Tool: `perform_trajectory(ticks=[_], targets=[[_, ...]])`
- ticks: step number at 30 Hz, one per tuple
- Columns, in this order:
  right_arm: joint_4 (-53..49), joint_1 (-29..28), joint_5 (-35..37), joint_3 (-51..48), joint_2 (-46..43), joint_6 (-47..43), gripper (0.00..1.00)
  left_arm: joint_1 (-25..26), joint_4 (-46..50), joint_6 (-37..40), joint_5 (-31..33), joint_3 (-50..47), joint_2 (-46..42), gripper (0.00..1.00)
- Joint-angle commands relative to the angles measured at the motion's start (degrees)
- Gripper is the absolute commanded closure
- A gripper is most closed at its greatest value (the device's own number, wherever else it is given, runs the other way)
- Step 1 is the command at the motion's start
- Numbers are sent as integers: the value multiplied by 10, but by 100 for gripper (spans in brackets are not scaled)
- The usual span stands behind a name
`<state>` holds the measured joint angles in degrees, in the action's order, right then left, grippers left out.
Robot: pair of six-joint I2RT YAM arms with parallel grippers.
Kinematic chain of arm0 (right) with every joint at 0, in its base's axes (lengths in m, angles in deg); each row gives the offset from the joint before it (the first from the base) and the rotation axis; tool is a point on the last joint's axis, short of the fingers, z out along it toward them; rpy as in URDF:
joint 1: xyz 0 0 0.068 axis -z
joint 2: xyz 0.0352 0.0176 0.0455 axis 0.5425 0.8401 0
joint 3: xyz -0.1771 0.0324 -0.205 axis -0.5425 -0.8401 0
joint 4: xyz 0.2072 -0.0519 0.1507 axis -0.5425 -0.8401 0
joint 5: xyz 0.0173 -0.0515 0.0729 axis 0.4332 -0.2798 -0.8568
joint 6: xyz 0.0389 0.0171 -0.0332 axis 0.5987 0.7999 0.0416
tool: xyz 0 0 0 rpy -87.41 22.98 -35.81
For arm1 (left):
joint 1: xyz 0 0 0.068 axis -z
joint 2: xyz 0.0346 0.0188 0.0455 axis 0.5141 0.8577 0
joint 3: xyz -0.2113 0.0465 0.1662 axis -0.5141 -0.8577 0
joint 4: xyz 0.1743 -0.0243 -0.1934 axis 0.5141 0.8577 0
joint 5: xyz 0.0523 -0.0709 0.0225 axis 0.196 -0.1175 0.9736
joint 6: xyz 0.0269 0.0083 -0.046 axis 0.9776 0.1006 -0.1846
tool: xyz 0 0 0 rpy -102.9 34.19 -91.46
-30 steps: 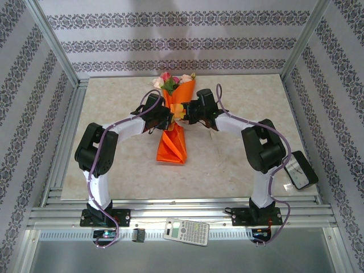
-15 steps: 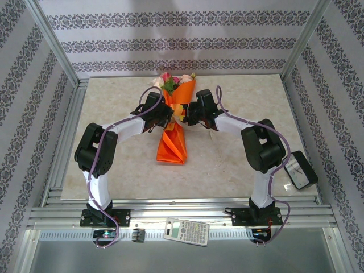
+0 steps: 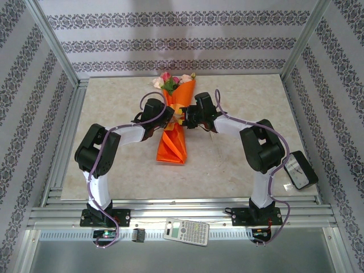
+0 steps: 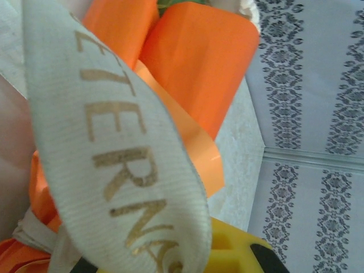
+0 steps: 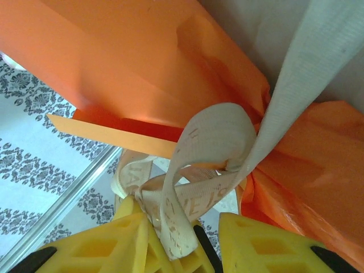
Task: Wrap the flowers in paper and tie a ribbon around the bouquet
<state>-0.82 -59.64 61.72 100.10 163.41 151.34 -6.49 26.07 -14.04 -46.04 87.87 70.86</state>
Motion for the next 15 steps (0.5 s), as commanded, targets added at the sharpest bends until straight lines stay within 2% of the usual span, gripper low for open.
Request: perform_trajectory(ticks=[1, 10, 15], targets=[[-3, -5, -4, 2, 20, 14, 62, 8, -76, 31, 9, -16, -21, 100], [6, -6, 10, 15, 35, 26, 65, 10, -91, 35, -4, -40, -32, 100], [15, -9, 28, 12, 35, 26, 79, 10, -90, 33, -12, -41, -35, 100]])
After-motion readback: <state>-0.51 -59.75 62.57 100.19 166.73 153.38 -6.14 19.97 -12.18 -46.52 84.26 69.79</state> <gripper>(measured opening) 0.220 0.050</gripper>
